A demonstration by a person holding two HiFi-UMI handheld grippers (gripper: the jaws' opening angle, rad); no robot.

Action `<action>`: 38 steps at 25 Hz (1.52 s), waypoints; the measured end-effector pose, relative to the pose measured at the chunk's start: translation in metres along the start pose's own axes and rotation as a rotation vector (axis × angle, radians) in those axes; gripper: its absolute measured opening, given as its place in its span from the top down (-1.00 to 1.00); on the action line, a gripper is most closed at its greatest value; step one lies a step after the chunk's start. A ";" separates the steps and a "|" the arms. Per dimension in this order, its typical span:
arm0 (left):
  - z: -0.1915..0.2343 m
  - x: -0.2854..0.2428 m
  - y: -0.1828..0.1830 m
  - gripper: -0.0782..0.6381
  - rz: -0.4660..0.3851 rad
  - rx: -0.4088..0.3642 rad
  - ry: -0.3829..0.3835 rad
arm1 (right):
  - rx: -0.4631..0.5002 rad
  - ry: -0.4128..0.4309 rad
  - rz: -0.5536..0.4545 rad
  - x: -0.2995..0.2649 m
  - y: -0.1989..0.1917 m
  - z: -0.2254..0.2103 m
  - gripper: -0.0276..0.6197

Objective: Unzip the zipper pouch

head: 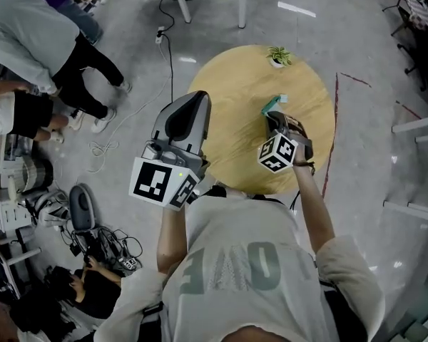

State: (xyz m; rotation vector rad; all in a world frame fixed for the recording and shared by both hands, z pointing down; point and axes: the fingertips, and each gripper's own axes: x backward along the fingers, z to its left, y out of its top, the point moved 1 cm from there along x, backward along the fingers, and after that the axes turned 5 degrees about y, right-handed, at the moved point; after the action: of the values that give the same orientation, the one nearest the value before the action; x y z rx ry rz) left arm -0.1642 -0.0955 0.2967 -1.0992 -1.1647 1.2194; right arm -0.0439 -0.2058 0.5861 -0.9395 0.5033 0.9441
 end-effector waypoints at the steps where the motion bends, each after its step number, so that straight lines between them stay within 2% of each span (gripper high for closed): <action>1: 0.001 0.001 0.000 0.70 -0.001 -0.004 0.005 | -0.002 0.010 0.000 -0.003 0.001 0.005 0.82; 18: 0.020 0.012 0.004 0.70 -0.017 -0.023 0.072 | -0.056 0.166 0.015 -0.034 0.005 0.060 0.81; 22: 0.020 0.013 0.004 0.70 -0.018 -0.025 0.075 | -0.108 0.187 0.003 -0.034 0.005 0.064 0.80; 23: 0.021 0.013 0.005 0.70 -0.018 -0.026 0.076 | -0.131 0.199 -0.002 -0.034 0.006 0.065 0.72; 24: 0.022 0.013 0.005 0.70 -0.020 -0.027 0.077 | -0.156 0.213 -0.008 -0.035 0.007 0.065 0.46; 25: 0.022 0.012 0.006 0.70 -0.021 -0.027 0.078 | -0.180 0.226 -0.014 -0.036 0.008 0.065 0.29; 30: 0.026 0.009 0.008 0.70 -0.027 -0.030 0.081 | -0.247 0.259 -0.032 -0.037 0.011 0.064 0.12; 38: 0.030 0.002 0.010 0.70 -0.031 -0.024 0.072 | -0.337 0.264 -0.083 -0.026 0.019 0.046 0.03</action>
State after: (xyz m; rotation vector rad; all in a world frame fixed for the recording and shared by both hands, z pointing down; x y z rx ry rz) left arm -0.1945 -0.0936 0.2898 -1.1298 -1.1398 1.1355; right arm -0.0746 -0.1735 0.6200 -1.3911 0.5319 0.8478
